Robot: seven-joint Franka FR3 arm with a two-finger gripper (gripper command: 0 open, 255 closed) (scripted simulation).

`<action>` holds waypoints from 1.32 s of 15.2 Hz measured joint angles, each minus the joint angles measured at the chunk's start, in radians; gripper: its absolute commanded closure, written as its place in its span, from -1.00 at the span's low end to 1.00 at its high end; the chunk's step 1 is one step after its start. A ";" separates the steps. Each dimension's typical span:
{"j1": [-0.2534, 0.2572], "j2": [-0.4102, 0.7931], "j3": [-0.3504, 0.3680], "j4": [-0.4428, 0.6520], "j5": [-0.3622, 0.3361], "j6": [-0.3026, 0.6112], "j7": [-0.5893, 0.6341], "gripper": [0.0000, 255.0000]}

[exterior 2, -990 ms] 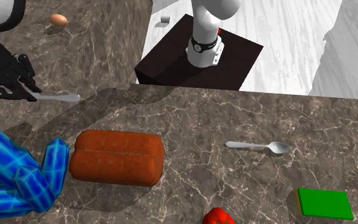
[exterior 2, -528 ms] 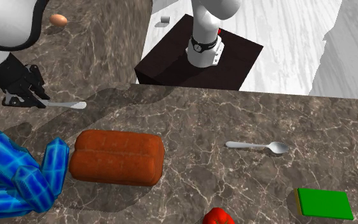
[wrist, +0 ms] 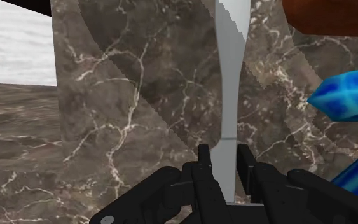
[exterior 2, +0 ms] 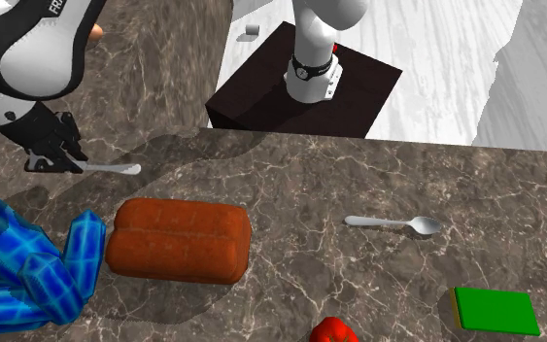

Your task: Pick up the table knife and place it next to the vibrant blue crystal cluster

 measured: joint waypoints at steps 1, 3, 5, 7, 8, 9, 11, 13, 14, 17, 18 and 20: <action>0.001 0.005 0.000 -0.007 -0.001 0.013 0.001 1.00; 0.000 0.018 -0.001 -0.019 -0.002 0.037 -0.001 1.00; 0.002 0.029 -0.002 -0.030 -0.004 0.059 0.000 1.00; 0.002 0.046 -0.003 -0.036 -0.006 0.081 -0.001 1.00; 0.003 0.051 -0.003 -0.041 -0.006 0.092 0.000 1.00; 0.003 0.057 -0.004 -0.046 -0.007 0.103 -0.001 1.00; 0.004 0.072 -0.005 -0.052 -0.009 0.124 -0.002 1.00; 0.004 0.079 -0.005 -0.052 -0.010 0.130 -0.001 1.00; 0.004 0.079 -0.005 -0.053 -0.010 0.131 -0.001 1.00; 0.004 0.080 -0.006 -0.053 -0.010 0.133 -0.001 1.00; 0.004 0.080 -0.006 -0.053 -0.010 0.133 -0.001 1.00; 0.004 0.080 -0.006 -0.053 -0.010 0.133 -0.001 -1.00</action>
